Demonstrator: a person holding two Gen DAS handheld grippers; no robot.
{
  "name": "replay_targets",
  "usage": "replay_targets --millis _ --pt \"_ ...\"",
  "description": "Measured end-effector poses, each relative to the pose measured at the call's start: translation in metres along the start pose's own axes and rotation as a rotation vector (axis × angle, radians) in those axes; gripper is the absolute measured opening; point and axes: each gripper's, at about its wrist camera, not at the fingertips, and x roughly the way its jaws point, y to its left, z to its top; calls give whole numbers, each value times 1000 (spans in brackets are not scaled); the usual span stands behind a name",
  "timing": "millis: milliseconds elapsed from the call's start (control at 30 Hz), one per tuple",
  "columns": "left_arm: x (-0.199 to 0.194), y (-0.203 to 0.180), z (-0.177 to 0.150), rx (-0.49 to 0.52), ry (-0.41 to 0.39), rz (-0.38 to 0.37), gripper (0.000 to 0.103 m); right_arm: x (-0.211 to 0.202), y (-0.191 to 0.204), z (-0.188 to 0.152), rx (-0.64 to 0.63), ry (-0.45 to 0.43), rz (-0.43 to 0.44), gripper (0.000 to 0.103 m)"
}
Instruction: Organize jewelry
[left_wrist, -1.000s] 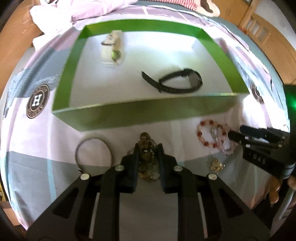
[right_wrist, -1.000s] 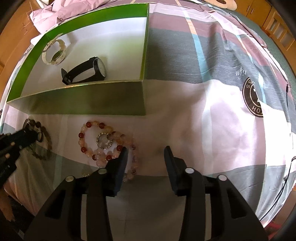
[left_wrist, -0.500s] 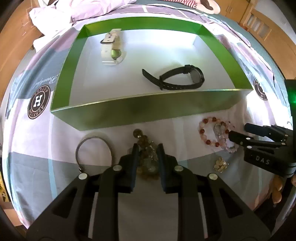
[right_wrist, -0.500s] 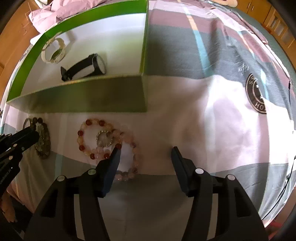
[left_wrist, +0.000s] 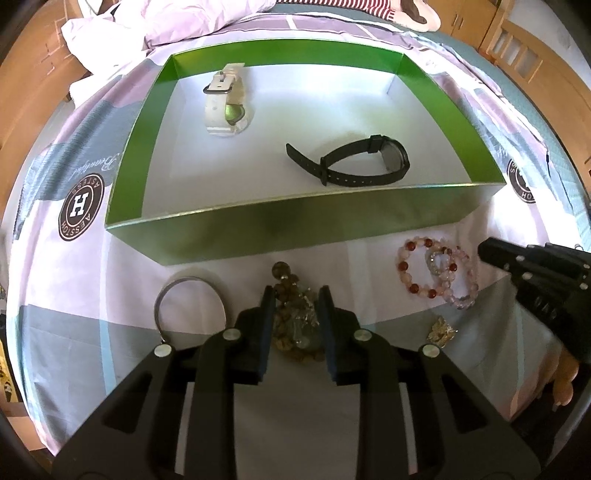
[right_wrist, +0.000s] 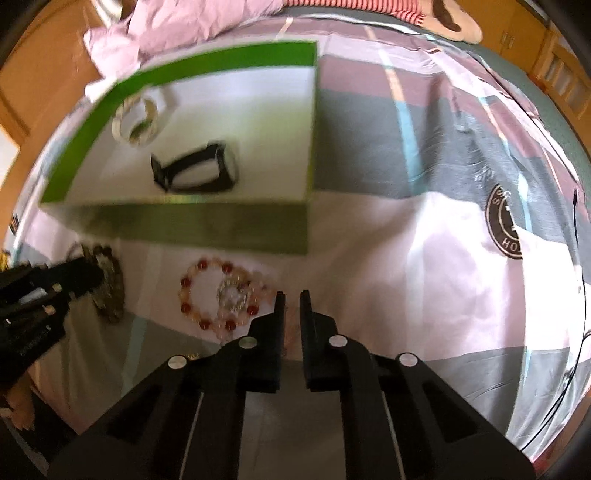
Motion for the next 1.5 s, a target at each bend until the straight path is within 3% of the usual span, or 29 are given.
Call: replay_targets --millis 67,233,400,633,767,800,833,867,1167,1267,1333,1467,1500 --pt "-3 3 0 -12 -5 -8 40 -2 -9 4 34 4 21 12" --pt "-7 2 0 -10 -8 -31 41 4 -15 5 67 31 7 32" --pt "0 -1 -1 0 30 -42 41 13 -13 -2 57 67 -8 32" --pt "16 16 2 -106 82 -76 41 19 -16 -2 81 86 -11 32" --pt "23 13 1 -92 96 -71 41 19 -19 -3 87 90 -5 32" --pt "23 12 1 -82 94 -60 40 19 -20 -3 89 91 -4 32" --pt "24 9 2 -78 92 -46 28 19 -20 -3 92 91 -2 32" --pt "23 8 1 -72 86 -26 23 19 -21 -3 95 91 -1 32" --pt "6 8 2 -78 42 -35 15 16 -8 -4 39 65 34 32" --pt "3 9 2 -77 43 -41 15 23 5 -5 -18 75 17 31" --pt "4 10 1 -78 50 -42 15 26 13 -7 -62 73 -14 10" --pt "10 16 2 -104 73 -59 16 24 22 -8 -104 60 -31 8" --pt "10 16 2 -106 75 -61 21 24 22 -8 -102 60 -26 8"
